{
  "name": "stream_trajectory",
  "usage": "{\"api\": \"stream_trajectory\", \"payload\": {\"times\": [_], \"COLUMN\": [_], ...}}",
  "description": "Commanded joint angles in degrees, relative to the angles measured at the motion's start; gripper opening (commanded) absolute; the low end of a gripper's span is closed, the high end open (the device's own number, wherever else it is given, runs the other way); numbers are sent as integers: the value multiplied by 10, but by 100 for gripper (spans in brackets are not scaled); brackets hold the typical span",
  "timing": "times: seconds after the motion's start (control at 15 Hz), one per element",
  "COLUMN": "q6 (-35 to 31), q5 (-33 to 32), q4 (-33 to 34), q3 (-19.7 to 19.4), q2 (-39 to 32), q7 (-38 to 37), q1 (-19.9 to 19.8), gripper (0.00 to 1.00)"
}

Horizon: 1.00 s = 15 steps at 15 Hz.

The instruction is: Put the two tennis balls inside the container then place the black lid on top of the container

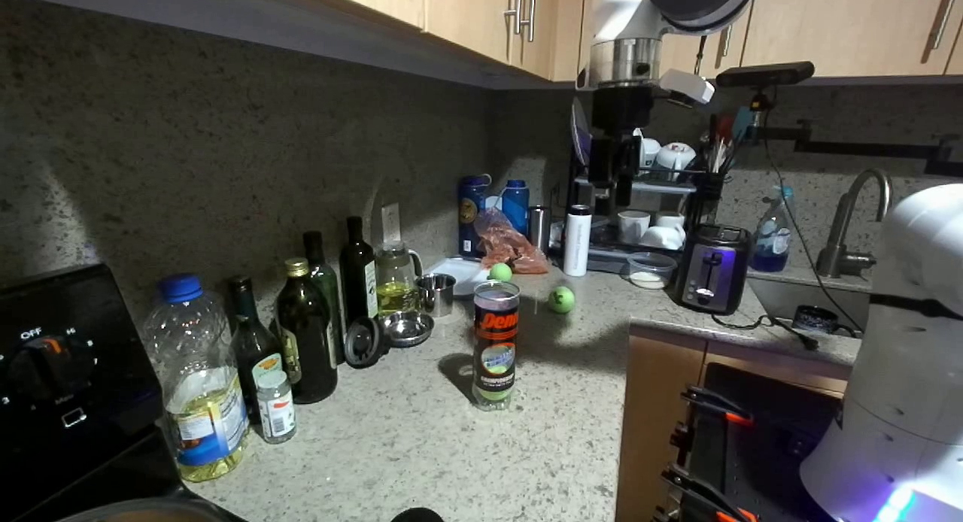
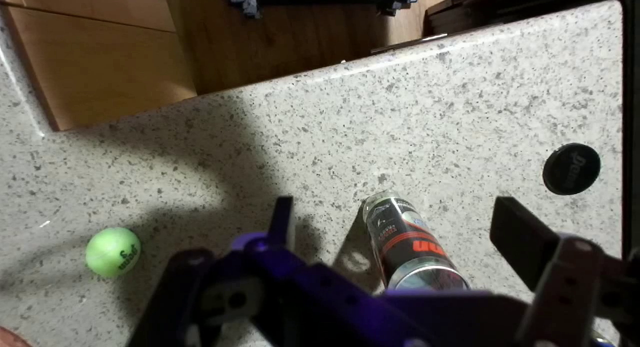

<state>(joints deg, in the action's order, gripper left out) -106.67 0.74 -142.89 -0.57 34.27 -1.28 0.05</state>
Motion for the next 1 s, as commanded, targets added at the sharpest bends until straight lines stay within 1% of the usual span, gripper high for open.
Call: {"api": "stream_trajectory", "payload": {"times": [0.0,0.27,0.53,0.67,0.8,0.93], "q6": [-19,-99,-178,-245,-310,-361], "q5": [-3,-37,-73,-88,-87,-89], "q4": [-4,-5,8,10,16,25], "q3": [3,8,4,-2,-12,-16], "q2": [-1,-37,-94,-131,-171,-206], "q7": [0,-14,-26,-35,-41,-65], "q1": [-4,-20,-36,-49,-62,-79], "gripper": [100,100,100,100,100,100]}}
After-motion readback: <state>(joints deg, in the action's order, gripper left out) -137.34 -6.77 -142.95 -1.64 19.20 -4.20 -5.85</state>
